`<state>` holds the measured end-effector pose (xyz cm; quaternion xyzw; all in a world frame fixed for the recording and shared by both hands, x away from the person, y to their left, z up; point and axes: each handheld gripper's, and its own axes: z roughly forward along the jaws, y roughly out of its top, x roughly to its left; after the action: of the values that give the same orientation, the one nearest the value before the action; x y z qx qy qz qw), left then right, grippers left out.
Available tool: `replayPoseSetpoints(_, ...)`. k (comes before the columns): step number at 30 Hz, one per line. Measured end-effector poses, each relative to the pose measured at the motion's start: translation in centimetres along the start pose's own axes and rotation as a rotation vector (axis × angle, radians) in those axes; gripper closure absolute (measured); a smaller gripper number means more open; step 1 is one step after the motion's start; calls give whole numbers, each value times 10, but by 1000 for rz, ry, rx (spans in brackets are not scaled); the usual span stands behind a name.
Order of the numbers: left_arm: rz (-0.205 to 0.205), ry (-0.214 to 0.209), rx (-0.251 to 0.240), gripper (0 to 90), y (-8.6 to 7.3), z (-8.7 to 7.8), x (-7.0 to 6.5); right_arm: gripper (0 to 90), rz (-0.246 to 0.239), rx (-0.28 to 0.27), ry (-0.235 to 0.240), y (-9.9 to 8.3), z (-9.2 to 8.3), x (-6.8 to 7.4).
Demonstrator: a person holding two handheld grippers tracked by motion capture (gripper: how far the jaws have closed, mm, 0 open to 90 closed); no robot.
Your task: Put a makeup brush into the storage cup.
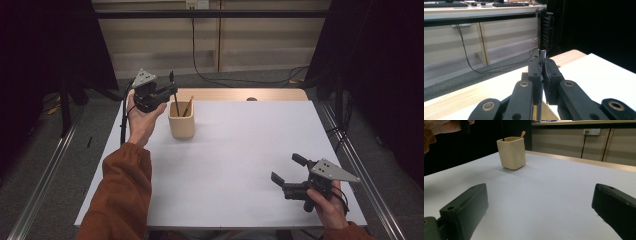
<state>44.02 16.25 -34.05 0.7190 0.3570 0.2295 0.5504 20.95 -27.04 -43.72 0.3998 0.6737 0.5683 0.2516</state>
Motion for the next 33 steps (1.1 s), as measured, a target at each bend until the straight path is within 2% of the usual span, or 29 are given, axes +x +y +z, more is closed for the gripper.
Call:
replayPoseSetpoints(16, -6, -4, 37, 855, -21, 9, -1, 0, -6, 2, 0, 0, 0, 1)
replayPoseSetpoints(25, -21, -11, 38, 855, -30, 12, -2, 1, -9, 3, 0, 0, 0, 1)
replayPoseSetpoints(33, -15, -13, 44, 854, -35, 15, -4, 1, -10, 3, 1, 0, 0, 1)
